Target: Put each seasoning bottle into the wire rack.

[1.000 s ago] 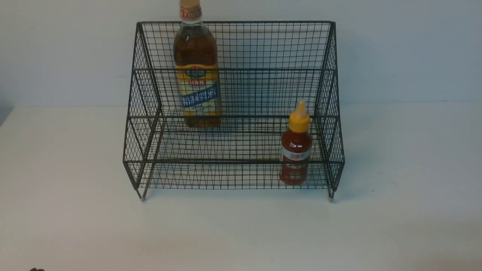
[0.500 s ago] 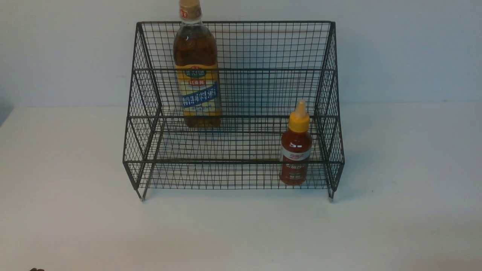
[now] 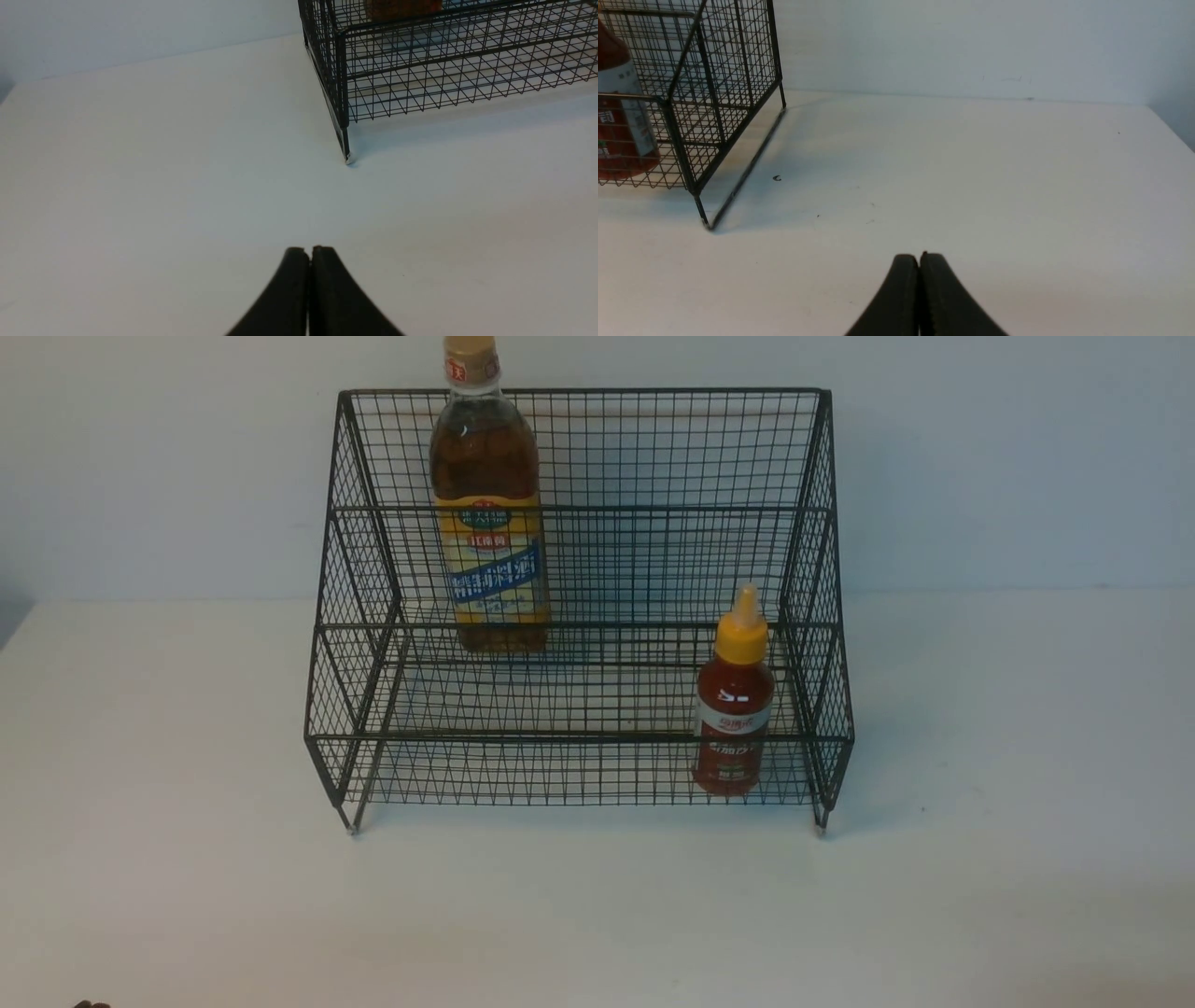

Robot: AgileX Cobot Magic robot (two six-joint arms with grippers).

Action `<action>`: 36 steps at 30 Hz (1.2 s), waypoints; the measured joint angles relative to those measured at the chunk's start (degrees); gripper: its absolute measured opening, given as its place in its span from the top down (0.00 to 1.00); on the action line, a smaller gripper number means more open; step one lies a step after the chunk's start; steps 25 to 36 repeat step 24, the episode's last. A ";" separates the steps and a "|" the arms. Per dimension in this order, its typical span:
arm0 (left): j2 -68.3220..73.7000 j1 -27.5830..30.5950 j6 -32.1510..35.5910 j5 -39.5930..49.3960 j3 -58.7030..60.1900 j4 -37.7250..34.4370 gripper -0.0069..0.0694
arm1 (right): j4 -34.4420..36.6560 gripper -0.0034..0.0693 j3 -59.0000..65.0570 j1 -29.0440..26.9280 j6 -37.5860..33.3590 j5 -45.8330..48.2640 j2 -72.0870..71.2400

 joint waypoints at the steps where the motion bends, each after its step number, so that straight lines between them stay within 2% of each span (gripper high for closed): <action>1: 0.00 0.00 0.00 0.00 0.00 0.00 0.92 | 0.00 0.97 0.00 0.00 0.00 0.00 0.00; 36: 0.00 0.00 0.00 0.01 0.00 0.00 0.92 | 0.00 0.97 0.00 -0.01 0.00 0.00 0.00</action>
